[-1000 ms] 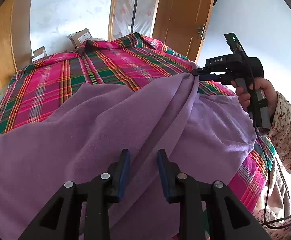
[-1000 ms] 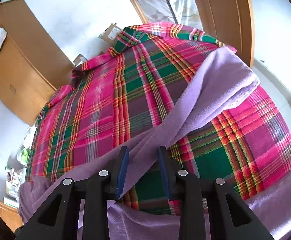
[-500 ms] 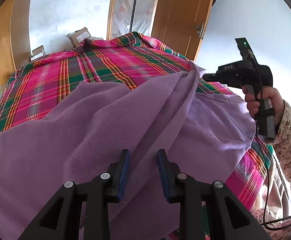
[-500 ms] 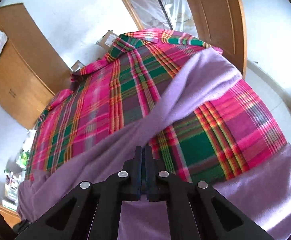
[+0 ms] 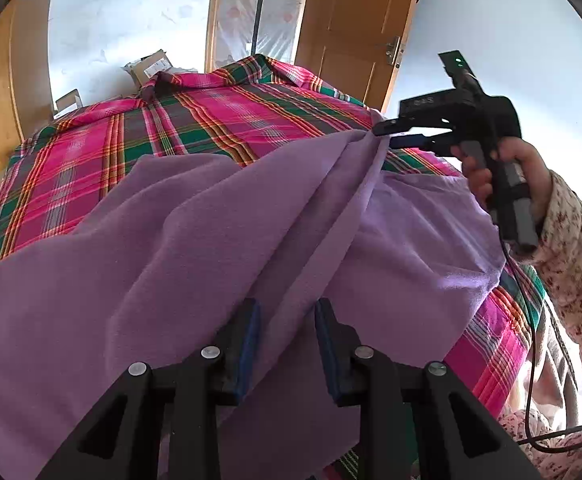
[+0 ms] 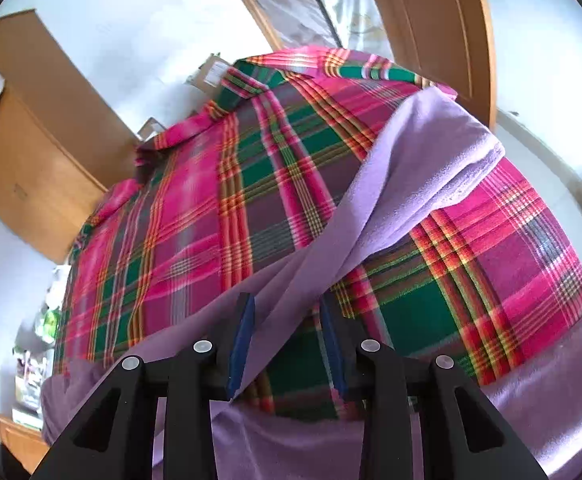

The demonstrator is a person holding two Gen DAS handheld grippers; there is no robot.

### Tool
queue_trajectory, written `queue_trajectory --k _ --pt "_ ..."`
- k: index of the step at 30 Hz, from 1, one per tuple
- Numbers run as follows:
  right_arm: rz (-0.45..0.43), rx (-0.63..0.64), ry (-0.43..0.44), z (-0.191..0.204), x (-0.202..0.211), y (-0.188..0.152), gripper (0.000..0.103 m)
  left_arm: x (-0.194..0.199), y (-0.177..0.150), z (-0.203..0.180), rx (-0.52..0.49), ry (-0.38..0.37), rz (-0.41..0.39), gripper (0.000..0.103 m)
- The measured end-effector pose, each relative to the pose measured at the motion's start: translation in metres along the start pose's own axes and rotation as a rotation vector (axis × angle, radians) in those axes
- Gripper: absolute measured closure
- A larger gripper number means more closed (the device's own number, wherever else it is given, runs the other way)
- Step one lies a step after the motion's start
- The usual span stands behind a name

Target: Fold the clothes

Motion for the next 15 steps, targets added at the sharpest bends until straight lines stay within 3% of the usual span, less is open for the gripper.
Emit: queue_trajectory --k 3,5,15 --pt "0.005 -0.012 -0.012 -0.003 -0.004 -0.002 0.075 -0.002 -0.001 -0.001 -0.002 -0.002 0.009 0.074" --pt "0.001 0.003 -0.040 -0.005 -0.005 -0.004 0.094 -0.002 -0.002 -0.001 -0.003 -0.002 0.010 0.074" --pt "-0.064 -0.057 0.010 -0.017 0.020 -0.012 0.098 -0.007 0.001 -0.003 -0.059 0.084 0.024 0.074"
Point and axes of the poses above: each gripper's, at about its wrist camera, not at the fingertips, and x roughly against the way its jaws point, z to its left, y to its top, the point moved 8 cm from there along -x, roughly the way its jaws point, and after that the axes turned 9 degrees about -y, right-handed, at the moved point
